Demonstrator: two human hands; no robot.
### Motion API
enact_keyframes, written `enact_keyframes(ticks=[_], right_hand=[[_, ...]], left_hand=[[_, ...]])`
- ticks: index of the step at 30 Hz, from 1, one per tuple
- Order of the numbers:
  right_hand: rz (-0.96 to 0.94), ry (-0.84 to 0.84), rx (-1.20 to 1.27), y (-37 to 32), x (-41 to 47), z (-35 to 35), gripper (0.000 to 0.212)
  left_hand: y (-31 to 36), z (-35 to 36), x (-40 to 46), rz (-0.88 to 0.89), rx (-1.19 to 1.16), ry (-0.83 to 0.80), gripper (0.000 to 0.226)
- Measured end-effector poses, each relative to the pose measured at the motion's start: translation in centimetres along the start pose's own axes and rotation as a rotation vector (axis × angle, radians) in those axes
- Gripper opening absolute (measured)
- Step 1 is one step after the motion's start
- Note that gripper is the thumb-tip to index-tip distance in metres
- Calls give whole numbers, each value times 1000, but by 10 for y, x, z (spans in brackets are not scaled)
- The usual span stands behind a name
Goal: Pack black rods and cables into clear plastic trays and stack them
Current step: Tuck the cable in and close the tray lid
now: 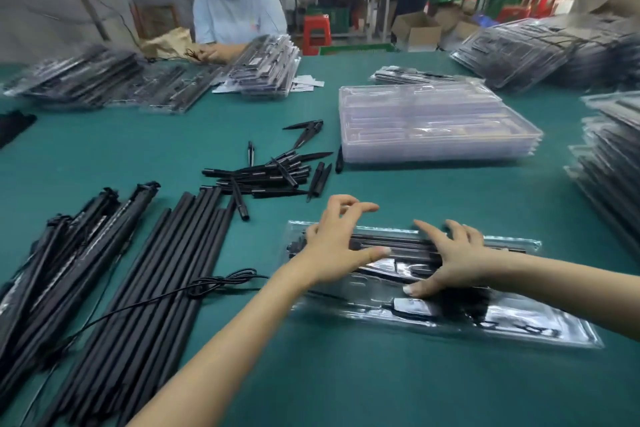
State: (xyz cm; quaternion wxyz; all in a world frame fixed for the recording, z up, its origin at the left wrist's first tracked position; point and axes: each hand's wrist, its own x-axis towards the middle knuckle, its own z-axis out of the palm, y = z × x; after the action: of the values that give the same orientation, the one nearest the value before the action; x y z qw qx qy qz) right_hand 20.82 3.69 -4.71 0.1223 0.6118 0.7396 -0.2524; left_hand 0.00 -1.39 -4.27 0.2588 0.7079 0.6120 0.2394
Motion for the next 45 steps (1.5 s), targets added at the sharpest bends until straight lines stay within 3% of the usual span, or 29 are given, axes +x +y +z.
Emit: enact_keyframes(ticks=[2,4,8,11,16,21,24,26,30,35,40,45], right_hand=[[-18,-7,-28,1,-2,-3,125],[-30,-7,-141,-4,-4,-9,127],[-213,64,-243,-50,-5,-22,123],[-353,30,-107,-102,-2,-18,116],[-324,-37,-104,-155,13,6,123],[-279,-77,-197,-173,19,12,129],[-305,-63,-319,-186,16,3,119],[-334,-56,-457,-200,12,-4,103],[-444,-34,-705,-219,7,-4,99],[-594,-10,-656,-211,10,2,111],[-606,2,-585,-209,12,2,114],[-627,14,-555,-206,17,4,111]], left_hand=[[-24,-28,-23,-31,-9,265,44],[-55,-48,-53,-61,157,399,35],[-86,-49,-97,-66,128,172,21],[-92,-43,-107,-42,168,220,19],[-93,-43,-113,-53,199,222,34],[-88,-45,-111,-92,213,198,20],[-84,-48,-105,-161,165,137,5],[-83,-48,-99,-234,151,110,11],[-86,-45,-90,-309,244,94,21],[-82,-48,-79,-407,232,69,22],[-74,-58,-64,-462,137,7,48],[-69,-65,-45,-463,186,-157,42]])
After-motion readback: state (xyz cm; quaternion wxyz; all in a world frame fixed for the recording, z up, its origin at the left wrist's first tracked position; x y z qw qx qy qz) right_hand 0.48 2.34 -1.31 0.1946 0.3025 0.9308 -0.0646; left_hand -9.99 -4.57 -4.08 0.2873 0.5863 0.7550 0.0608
